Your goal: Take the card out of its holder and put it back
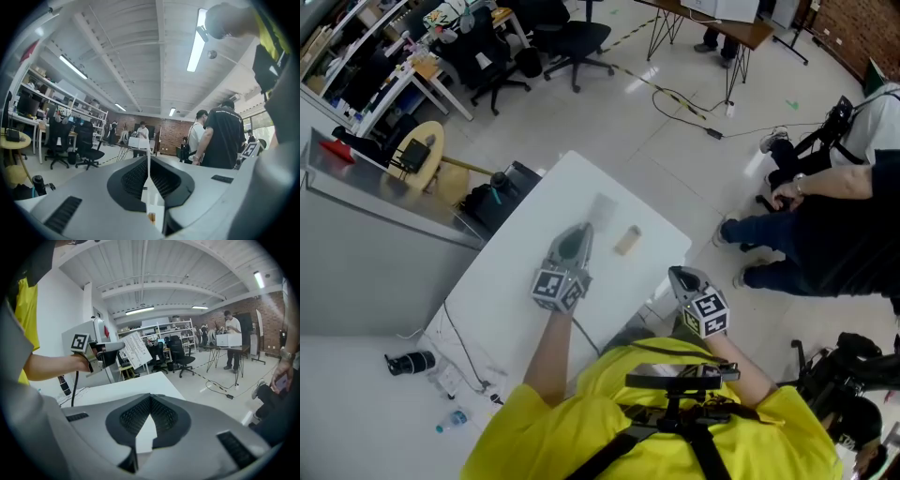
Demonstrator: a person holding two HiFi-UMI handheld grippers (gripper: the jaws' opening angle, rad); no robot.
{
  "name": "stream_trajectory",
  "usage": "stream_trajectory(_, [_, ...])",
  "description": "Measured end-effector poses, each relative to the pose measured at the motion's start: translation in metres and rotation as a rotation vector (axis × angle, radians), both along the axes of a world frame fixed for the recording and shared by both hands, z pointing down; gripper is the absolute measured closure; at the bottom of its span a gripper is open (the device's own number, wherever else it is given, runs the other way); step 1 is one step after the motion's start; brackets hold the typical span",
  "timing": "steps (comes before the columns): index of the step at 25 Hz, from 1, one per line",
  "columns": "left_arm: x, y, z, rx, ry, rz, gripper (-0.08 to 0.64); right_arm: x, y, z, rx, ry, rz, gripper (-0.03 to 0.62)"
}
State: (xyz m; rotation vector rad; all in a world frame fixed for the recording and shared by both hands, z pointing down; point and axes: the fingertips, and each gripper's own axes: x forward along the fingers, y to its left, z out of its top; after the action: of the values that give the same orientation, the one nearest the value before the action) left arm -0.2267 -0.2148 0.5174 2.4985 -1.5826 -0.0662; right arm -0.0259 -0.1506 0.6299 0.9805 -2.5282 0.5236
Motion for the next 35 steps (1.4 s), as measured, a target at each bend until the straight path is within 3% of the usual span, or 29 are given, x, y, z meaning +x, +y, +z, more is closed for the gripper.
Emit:
stream_trajectory(10, [0.007, 0.021, -0.109, 0.128, -0.031, -0.007, 0.549, 0.008, 0.005, 0.007, -0.009, -0.020, 0.039, 0.586])
stream_trajectory(13, [0.008, 0.020, -0.105, 0.130, -0.046, -0.008, 0.549, 0.007, 0.005, 0.007, 0.001, -0.019, 0.042, 0.586])
stream_trajectory(17, [0.010, 0.028, -0.109, 0.157, -0.003, 0.007, 0.549, 0.010, 0.003, -0.001, 0.023, -0.034, 0.060, 0.586])
stream_trajectory(24, [0.013, 0.033, -0.100, 0.147, -0.048, -0.005, 0.549, 0.027, 0.009, 0.006, 0.016, -0.028, 0.088, 0.586])
stream_trajectory(35, [0.025, 0.034, -0.091, 0.112, 0.012, 0.003, 0.549, 0.033, 0.006, 0.001, 0.030, -0.037, 0.078, 0.586])
